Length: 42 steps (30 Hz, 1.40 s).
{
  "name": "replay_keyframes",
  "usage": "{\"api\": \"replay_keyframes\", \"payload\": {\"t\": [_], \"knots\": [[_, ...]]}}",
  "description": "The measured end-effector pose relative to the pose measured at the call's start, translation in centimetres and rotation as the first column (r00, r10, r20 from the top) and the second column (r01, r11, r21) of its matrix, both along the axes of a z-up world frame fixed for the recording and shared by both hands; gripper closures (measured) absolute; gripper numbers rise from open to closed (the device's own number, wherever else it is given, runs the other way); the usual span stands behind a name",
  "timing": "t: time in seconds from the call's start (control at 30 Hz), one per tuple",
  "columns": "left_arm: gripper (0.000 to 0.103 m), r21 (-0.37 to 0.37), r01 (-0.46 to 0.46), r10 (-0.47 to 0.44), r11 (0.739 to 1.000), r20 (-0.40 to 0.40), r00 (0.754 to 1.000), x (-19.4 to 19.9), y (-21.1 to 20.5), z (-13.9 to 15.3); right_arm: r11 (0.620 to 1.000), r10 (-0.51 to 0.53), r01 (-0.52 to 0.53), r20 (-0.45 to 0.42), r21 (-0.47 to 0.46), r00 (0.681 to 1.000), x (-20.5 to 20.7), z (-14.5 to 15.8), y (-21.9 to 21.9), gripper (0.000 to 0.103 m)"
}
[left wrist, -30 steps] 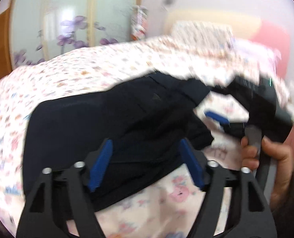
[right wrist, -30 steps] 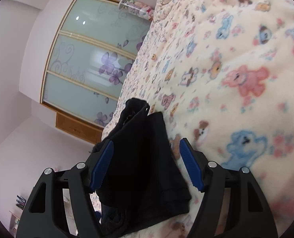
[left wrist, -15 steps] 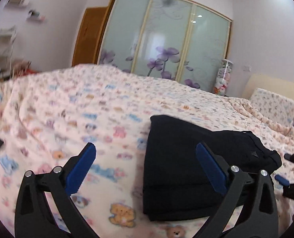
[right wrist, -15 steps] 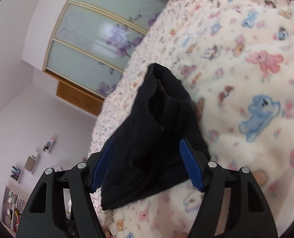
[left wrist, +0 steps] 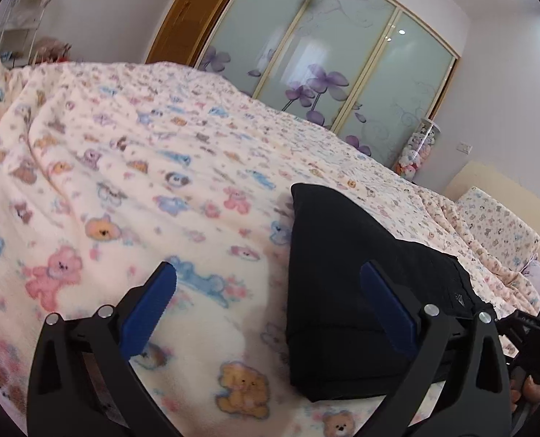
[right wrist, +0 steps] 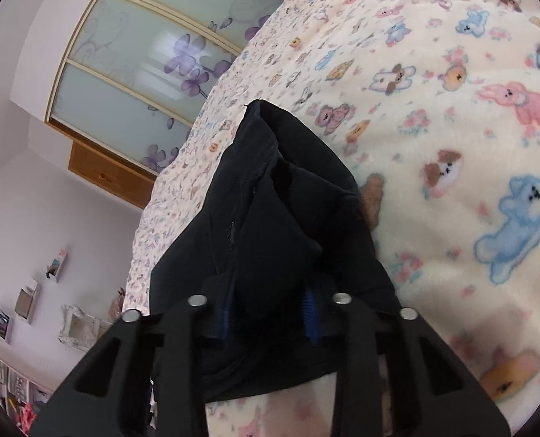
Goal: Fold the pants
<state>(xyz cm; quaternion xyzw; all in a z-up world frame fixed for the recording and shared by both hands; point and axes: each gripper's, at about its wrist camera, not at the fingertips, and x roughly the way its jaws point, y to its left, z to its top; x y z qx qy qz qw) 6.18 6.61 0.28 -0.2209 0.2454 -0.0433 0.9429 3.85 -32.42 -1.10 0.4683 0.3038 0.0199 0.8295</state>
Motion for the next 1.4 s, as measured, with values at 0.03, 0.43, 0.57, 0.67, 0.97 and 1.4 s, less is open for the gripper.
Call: {"api": "replay_keyframes", "payload": {"t": [0.03,0.43,0.57,0.67,0.97,1.4], "knots": [[0.002,-0.005,-0.001,0.001,1.0,-0.007,1.0,0.1,0.1,-0.1,1.0,0.003,-0.003,0.009,0.007,1.0,-0.3,0.3,0.1,0.078],[0.002,-0.021,-0.001,0.001,1.0,-0.014,1.0,0.0,0.1,-0.2,1.0,-0.024,0.024,-0.044,-0.013,0.999,-3.3,-0.5,1.3,0.083],[0.002,-0.065,0.018,-0.018,0.998,-0.004,1.0,0.1,0.6,0.4,1.0,0.023,-0.023,-0.041,0.019,0.999,-3.4,-0.7,0.6,0.078],[0.002,-0.073,0.012,-0.009,0.997,0.044,0.999,-0.6,0.7,2.3,0.998,0.027,-0.029,-0.046,-0.054,0.999,-4.4,1.2,0.1,0.065],[0.002,0.04,0.281,-0.282,0.959,0.013,0.959,2.3,-7.1,6.6,0.986,0.101,-0.08,0.142,-0.147,0.985,-2.1,6.9,0.9,0.051],[0.002,0.229,0.288,-0.206,0.93,-0.324,0.923,7.2,-10.5,-1.4,0.973,0.167,-0.159,0.033,-0.168,0.985,-0.1,0.5,1.5,0.066]]}}
